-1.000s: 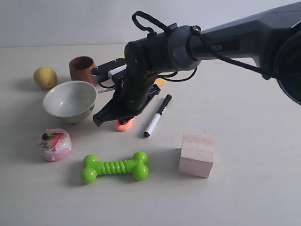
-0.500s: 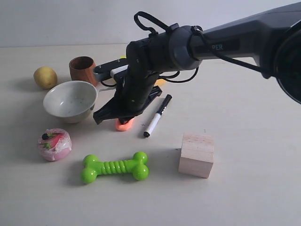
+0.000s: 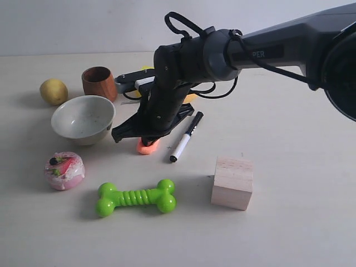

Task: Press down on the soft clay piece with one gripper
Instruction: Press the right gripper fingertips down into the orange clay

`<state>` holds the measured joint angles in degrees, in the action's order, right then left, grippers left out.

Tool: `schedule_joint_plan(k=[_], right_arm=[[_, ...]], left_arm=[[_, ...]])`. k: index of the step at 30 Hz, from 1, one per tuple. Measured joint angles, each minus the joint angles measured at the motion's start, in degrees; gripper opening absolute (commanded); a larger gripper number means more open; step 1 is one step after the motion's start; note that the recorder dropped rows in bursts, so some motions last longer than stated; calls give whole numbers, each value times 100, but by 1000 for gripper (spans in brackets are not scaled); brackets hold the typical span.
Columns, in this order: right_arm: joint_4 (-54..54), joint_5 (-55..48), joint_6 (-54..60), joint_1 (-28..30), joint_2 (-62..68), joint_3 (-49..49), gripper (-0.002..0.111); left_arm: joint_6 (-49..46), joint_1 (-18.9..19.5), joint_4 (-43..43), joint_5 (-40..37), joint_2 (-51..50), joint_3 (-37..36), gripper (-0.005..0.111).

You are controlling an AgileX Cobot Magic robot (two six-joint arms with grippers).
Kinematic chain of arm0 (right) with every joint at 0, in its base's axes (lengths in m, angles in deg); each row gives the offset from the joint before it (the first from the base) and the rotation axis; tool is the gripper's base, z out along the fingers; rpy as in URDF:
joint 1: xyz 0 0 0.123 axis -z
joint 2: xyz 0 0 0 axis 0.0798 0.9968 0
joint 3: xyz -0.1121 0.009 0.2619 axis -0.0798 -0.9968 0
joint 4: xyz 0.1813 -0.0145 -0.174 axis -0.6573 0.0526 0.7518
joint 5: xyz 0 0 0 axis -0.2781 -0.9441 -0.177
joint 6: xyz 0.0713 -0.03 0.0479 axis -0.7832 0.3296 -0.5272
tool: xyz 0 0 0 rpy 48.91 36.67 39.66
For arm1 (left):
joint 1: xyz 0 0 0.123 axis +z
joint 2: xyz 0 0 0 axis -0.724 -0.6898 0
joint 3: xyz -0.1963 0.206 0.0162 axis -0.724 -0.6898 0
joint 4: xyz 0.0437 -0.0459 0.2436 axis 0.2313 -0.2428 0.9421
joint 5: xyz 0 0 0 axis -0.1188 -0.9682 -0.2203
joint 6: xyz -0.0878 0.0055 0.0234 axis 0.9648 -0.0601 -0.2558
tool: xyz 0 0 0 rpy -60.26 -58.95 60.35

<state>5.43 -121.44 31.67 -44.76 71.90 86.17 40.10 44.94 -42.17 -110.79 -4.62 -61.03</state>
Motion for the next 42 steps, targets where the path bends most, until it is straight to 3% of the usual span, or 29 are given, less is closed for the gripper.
schedule_joint_plan(k=[42], right_arm=[[34,144,-4,12,-96,-48,0]], left_arm=[[0,0,0,0,0,0,0]])
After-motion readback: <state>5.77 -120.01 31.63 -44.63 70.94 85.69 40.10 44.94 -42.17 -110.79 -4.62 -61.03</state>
